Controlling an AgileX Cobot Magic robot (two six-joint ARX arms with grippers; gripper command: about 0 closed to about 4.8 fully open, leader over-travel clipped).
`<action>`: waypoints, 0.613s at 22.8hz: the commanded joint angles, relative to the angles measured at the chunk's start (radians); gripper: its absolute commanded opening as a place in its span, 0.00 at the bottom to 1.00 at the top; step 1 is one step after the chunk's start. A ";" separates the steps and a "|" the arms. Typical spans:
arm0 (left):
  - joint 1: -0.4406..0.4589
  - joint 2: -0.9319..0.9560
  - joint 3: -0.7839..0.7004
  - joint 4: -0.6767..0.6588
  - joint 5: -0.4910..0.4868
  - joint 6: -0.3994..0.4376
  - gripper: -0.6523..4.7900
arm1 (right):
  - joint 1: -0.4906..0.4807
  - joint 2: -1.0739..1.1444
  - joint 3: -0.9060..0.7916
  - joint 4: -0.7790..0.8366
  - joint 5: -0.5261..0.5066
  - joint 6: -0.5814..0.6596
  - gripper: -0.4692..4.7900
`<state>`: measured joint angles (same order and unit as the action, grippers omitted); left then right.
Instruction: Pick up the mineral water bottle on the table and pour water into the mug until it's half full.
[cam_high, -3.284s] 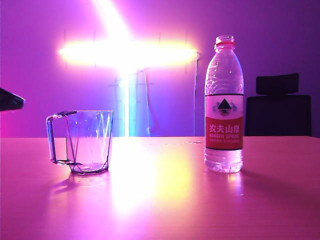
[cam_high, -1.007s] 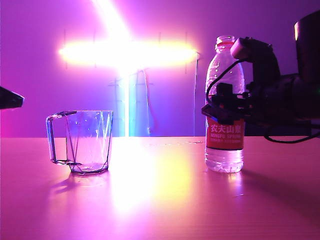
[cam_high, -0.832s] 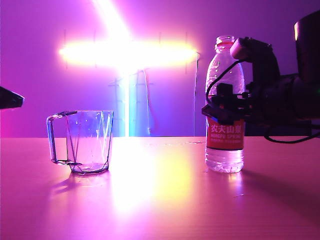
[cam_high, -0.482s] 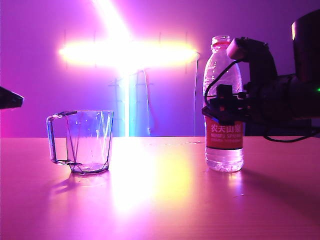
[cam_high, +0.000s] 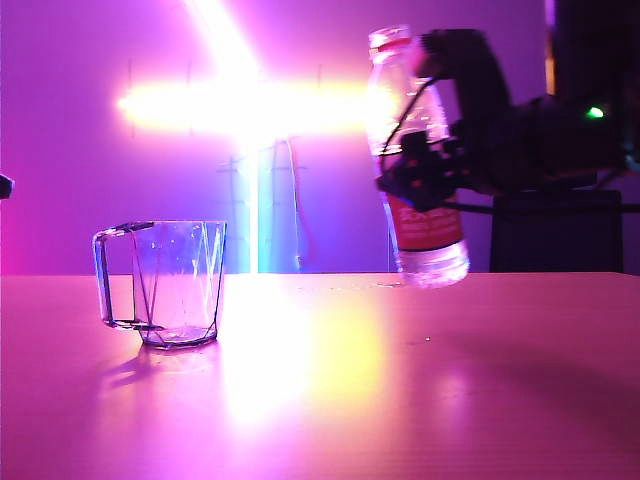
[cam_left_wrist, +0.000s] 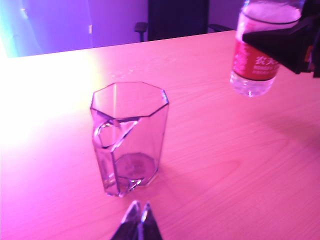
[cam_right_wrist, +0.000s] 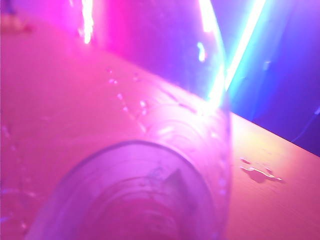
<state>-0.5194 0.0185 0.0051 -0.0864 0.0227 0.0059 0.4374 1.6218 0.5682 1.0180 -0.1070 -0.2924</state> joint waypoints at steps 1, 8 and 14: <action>0.035 -0.003 0.004 0.013 0.000 -0.003 0.12 | 0.029 -0.011 0.122 -0.158 -0.006 -0.120 0.58; 0.106 -0.013 0.004 0.014 -0.001 -0.003 0.12 | 0.099 0.067 0.388 -0.448 0.015 -0.400 0.58; 0.133 -0.013 0.004 0.013 0.000 -0.003 0.12 | 0.144 0.144 0.499 -0.521 0.088 -0.555 0.58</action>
<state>-0.3935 0.0040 0.0051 -0.0864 0.0189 0.0059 0.5728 1.7702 1.0496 0.4473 -0.0322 -0.8162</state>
